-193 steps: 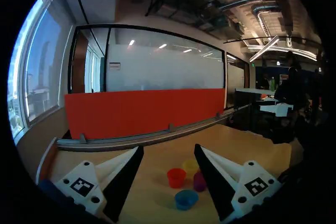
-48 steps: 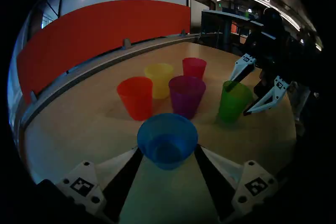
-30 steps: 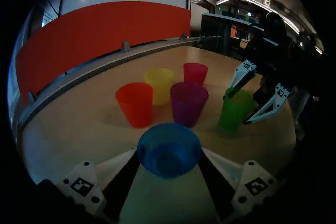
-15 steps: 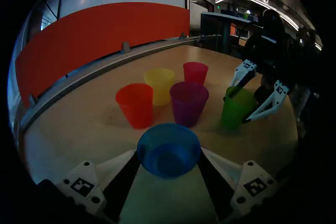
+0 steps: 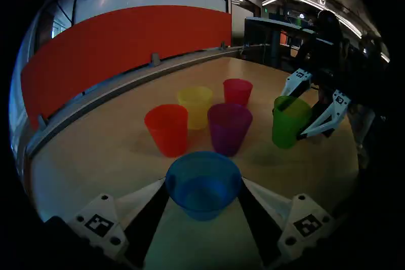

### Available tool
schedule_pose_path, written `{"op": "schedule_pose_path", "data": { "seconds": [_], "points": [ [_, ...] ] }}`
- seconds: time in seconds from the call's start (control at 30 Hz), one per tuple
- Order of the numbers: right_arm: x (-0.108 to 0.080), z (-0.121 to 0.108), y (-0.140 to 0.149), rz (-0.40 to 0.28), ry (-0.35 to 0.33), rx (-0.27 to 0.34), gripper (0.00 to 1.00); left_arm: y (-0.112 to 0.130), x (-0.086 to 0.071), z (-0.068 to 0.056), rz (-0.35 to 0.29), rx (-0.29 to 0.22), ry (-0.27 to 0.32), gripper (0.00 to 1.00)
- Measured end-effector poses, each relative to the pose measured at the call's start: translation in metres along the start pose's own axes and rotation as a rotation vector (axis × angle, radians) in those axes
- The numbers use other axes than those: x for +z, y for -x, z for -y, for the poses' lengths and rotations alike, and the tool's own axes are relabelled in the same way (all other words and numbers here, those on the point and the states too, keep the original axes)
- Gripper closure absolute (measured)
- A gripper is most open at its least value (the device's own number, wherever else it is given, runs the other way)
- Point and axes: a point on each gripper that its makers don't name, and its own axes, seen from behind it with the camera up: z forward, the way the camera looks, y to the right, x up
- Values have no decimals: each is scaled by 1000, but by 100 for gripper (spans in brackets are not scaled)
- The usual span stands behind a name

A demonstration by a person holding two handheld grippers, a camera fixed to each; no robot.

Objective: Pour water

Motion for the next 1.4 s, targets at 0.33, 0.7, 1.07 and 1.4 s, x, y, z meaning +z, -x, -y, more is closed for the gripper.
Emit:
{"op": "schedule_pose_path", "data": {
  "seconds": [0.33, 0.7, 1.07, 1.4],
  "points": [
    [-15, -1, -34, -59, 11, -5, 11, -35, -21, 6, -79, -1, -32, 13],
    [-34, -3, -83, -157, 41, -34, 11, -89, -54, 16, -201, 24, -97, 12],
    [-50, -1, -130, -259, 59, -53, 11, -135, -90, 23, -315, 28, -140, 13],
    [-59, 1, -162, -336, 72, -76, 11, -155, -109, 19, -377, 12, -142, 13]
  ]
}}
